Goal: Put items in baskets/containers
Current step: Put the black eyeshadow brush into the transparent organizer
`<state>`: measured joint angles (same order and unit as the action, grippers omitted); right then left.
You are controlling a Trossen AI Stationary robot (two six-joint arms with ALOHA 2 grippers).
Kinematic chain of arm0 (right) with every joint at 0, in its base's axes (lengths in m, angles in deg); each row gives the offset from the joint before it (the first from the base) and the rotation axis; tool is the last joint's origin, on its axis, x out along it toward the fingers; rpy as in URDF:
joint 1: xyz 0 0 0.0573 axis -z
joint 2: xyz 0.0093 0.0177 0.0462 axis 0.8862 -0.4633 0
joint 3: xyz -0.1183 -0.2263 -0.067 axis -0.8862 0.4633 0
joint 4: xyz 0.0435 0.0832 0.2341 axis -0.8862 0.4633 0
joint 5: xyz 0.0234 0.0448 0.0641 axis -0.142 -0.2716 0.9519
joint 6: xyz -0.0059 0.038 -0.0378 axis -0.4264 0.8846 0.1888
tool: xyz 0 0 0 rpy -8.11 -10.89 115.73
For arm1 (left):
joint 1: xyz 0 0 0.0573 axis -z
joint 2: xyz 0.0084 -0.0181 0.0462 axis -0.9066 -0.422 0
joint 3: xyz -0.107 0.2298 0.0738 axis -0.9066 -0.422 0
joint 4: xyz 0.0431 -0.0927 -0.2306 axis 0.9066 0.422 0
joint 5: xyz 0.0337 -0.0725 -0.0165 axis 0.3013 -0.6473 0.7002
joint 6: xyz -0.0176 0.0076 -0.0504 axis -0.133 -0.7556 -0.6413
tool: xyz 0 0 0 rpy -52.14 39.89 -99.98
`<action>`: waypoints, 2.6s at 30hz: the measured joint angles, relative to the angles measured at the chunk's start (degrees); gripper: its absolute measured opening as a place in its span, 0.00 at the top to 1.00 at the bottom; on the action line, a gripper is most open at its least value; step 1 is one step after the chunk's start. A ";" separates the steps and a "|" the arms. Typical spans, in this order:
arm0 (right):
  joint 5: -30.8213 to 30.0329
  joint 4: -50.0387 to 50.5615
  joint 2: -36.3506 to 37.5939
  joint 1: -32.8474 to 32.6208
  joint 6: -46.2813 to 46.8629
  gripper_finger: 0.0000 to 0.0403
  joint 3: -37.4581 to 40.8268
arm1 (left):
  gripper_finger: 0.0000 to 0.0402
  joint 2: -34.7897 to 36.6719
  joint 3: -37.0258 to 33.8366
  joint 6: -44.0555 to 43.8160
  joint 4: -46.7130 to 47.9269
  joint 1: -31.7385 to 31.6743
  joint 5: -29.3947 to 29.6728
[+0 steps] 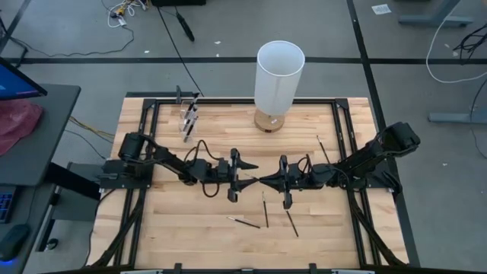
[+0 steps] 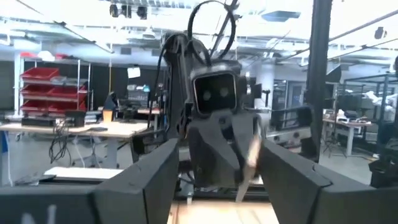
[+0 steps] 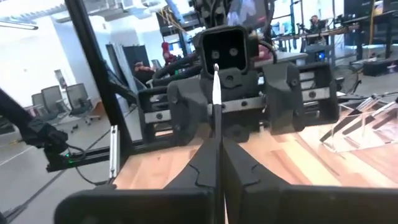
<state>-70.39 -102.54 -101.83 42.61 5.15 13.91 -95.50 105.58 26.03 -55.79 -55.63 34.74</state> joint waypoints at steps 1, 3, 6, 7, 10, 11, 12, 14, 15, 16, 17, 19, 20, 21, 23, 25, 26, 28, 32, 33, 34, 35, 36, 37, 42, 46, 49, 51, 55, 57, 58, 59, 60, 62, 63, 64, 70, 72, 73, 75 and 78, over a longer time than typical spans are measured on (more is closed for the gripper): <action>0.02 0.10 0.00 -0.16 -0.01 0.99 -0.01 | 0.47 0.28 0.01 0.39 0.00 0.19 0.03; 0.00 0.17 0.00 -0.26 -0.01 0.99 -0.01 | 0.50 0.74 -0.01 1.36 0.11 0.45 0.06; -0.04 0.20 0.00 -0.22 -0.07 0.99 -0.01 | 0.55 0.90 -0.01 1.63 0.10 0.51 -0.01; -0.05 0.16 0.00 -0.20 -0.23 0.99 -0.01 | 0.57 0.87 -0.01 1.59 0.12 0.48 0.03; -0.16 0.22 0.00 -0.20 -0.36 0.99 -0.01 | 0.65 0.87 -0.01 1.34 0.07 0.46 -0.88; -0.14 0.22 0.00 -0.20 -0.36 0.99 -0.01 | 0.69 0.87 -0.01 1.34 0.07 0.46 -1.27; -0.14 0.22 0.00 -0.20 -0.36 0.99 -0.01 | 0.72 0.89 -0.01 1.34 0.05 0.46 -1.53; -0.14 0.24 0.00 -0.20 -0.36 0.99 -0.01 | 0.80 1.32 -0.01 1.34 0.17 0.48 -2.07; -0.13 0.26 0.00 -0.20 -0.19 0.99 -0.01 | 0.84 1.52 -0.01 1.37 0.15 0.48 -2.61; -0.11 0.39 0.00 -0.20 0.05 0.99 -0.01 | 0.89 1.73 -0.01 1.52 0.46 0.48 -3.19; -0.04 0.56 0.00 -0.20 0.09 0.98 -0.01 | 0.93 2.03 -0.01 1.83 1.13 0.46 -4.05; 0.05 1.25 0.00 -0.21 0.33 0.96 -0.13 | 0.96 3.28 -0.21 2.48 3.20 0.54 -6.06; 0.10 1.96 0.02 -0.20 0.83 0.94 -0.23 | 0.96 4.34 -0.43 2.59 4.96 0.57 -6.18; 0.09 3.01 0.07 -0.19 1.63 0.93 -0.25 | 0.96 5.81 -0.73 2.70 7.96 0.57 -5.91; -0.44 6.39 0.07 0.00 3.26 0.89 -0.15 | 0.96 10.30 -1.75 3.24 15.76 0.57 -4.40; -2.12 10.72 0.00 0.29 5.58 0.84 -0.09 | 0.96 16.15 -2.35 4.51 26.33 0.71 -1.26; -3.62 12.50 0.00 0.44 6.83 0.82 -0.08 | 0.97 19.14 -2.53 5.26 32.62 0.87 1.06; -6.35 16.04 0.00 0.61 8.65 0.78 -0.07 | 0.97 25.32 -2.65 5.76 45.21 1.05 5.73; -10.37 20.27 0.00 1.09 10.72 0.71 -0.06 | 0.96 37.87 -2.50 5.17 67.06 0.21 14.90; -11.07 20.33 0.00 1.20 10.73 0.69 -0.06 | 0.96 40.55 -2.54 4.11 72.43 -0.33 16.86; -11.49 20.33 0.00 1.39 10.64 0.68 -0.06 | 0.96 43.30 -2.54 3.29 77.59 -1.12 18.54; -11.64 20.33 0.00 1.55 10.47 0.67 -0.06 | 0.96 45.85 -2.55 2.19 82.63 -2.07 19.99; -11.71 20.33 0.00 1.77 10.25 0.66 -0.06 | 0.97 48.51 -2.61 1.12 86.98 -3.25 21.33; -11.75 20.32 0.00 2.02 9.95 0.66 -0.06 | 0.97 51.11 -2.59 0.02 91.03 -4.85 22.29; -11.79 20.31 0.00 3.31 9.28 0.65 -0.06 | 0.97 60.60 -2.42 -3.92 107.24 -15.67 23.40; -11.79 20.30 0.00 4.35 9.40 0.65 -0.04 | 0.97 63.60 1.59 -3.43 116.53 -24.87 23.77; -11.82 20.24 0.00 5.05 9.52 0.66 -0.03 | 0.97 63.16 4.83 -0.25 119.86 -31.14 22.82; -11.82 20.16 0.00 5.63 9.58 0.66 -0.01 | 0.97 61.73 6.01 2.35 120.05 -35.89 18.35; -11.82 19.70 0.00 6.73 10.48 0.66 -0.01 | 0.97 57.23 6.09 5.22 120.26 -45.52 6.38; -11.82 19.71 0.00 7.01 11.58 0.66 -0.01 | 0.97 54.06 6.09 7.11 120.32 -48.74 4.41; -11.84 19.78 0.00 7.04 12.23 0.66 -0.01 | 0.97 52.36 6.07 8.21 120.37 -49.95 4.16; -11.80 19.80 0.00 7.02 12.36 0.66 -0.01 | 0.97 50.89 6.05 9.00 120.39 -50.83 4.02; -11.79 19.82 0.00 6.98 12.58 0.66 -0.01 | 0.97 49.47 6.05 9.95 120.42 -51.45 3.75; -11.79 19.80 0.00 6.70 13.30 0.66 -0.01 | 0.97 46.79 6.05 10.91 120.34 -52.15 2.84; -11.78 19.80 0.00 6.63 13.55 0.66 -0.01 | 0.97 45.53 6.05 11.59 120.47 -52.45 2.63; -11.78 19.84 0.00 6.60 13.77 0.66 -0.01 | 0.97 44.47 6.05 12.09 120.35 -52.59 2.57; -11.64 19.91 0.00 6.60 13.76 0.66 -0.01 | 0.97 39.85 6.05 13.69 118.43 -52.76 1.15; -11.62 19.98 0.00 6.60 13.76 0.66 -0.01 | 0.97 38.82 6.05 13.78 118.02 -52.76 -0.71; -11.64 19.98 0.00 6.60 13.78 0.66 -0.01 | 0.97 38.28 6.05 13.78 117.94 -52.76 -1.56; -11.61 20.00 0.00 6.58 13.99 0.66 -0.01 | 0.96 37.35 6.05 13.68 117.93 -52.76 -2.50; -11.60 20.23 0.00 6.58 14.76 0.66 -0.01 | 0.94 35.99 6.05 13.15 117.92 -52.76 -2.46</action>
<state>-81.99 -82.32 -101.83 49.18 19.91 13.90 -59.51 111.63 39.18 62.13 -108.39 32.28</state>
